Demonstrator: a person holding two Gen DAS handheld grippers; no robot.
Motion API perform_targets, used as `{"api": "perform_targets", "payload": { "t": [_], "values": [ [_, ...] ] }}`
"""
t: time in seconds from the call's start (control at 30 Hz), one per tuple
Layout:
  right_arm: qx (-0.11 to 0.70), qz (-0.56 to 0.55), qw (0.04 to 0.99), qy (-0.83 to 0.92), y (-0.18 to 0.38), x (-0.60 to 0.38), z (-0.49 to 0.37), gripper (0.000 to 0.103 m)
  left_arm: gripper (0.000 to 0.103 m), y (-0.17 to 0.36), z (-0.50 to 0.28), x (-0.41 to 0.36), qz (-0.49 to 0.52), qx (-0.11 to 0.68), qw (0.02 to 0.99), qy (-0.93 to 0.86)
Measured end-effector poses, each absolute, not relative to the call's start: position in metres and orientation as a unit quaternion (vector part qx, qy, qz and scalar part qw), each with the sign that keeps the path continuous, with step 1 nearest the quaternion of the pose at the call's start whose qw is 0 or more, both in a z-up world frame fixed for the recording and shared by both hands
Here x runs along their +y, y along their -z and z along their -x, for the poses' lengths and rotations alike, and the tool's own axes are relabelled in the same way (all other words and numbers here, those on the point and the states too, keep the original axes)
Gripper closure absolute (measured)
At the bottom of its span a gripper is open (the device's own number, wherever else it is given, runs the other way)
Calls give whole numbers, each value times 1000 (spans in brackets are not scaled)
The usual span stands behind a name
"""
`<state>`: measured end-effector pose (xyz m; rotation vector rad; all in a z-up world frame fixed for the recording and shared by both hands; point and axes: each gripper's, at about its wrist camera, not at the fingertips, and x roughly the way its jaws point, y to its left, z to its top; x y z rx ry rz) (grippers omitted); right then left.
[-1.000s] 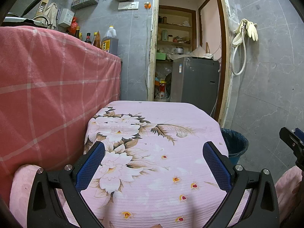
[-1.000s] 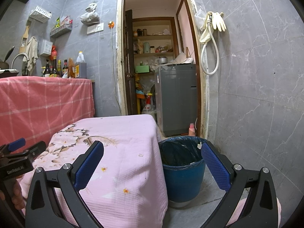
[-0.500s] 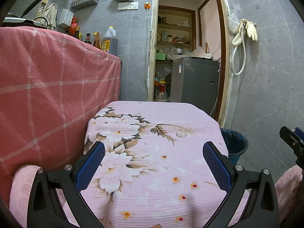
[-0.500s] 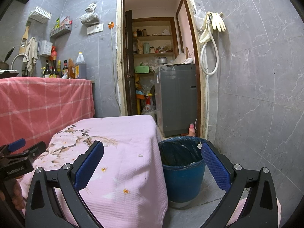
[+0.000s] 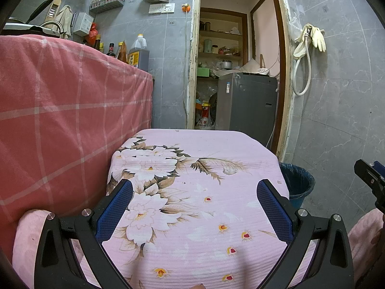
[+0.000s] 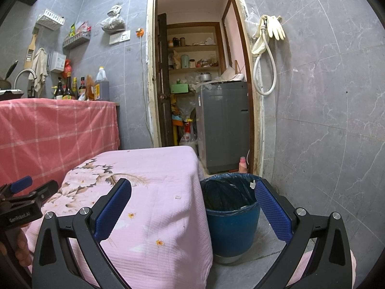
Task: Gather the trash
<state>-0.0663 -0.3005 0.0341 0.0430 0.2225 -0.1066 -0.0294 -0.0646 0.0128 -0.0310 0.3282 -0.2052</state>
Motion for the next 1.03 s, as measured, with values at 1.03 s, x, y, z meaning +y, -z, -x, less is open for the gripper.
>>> {"api": "perform_targets", "payload": {
  "t": [1.03],
  "values": [
    [111,-22,992,54,-33,-299,66,0,2,-15,27,-57,9,158,982,101]
  ]
}}
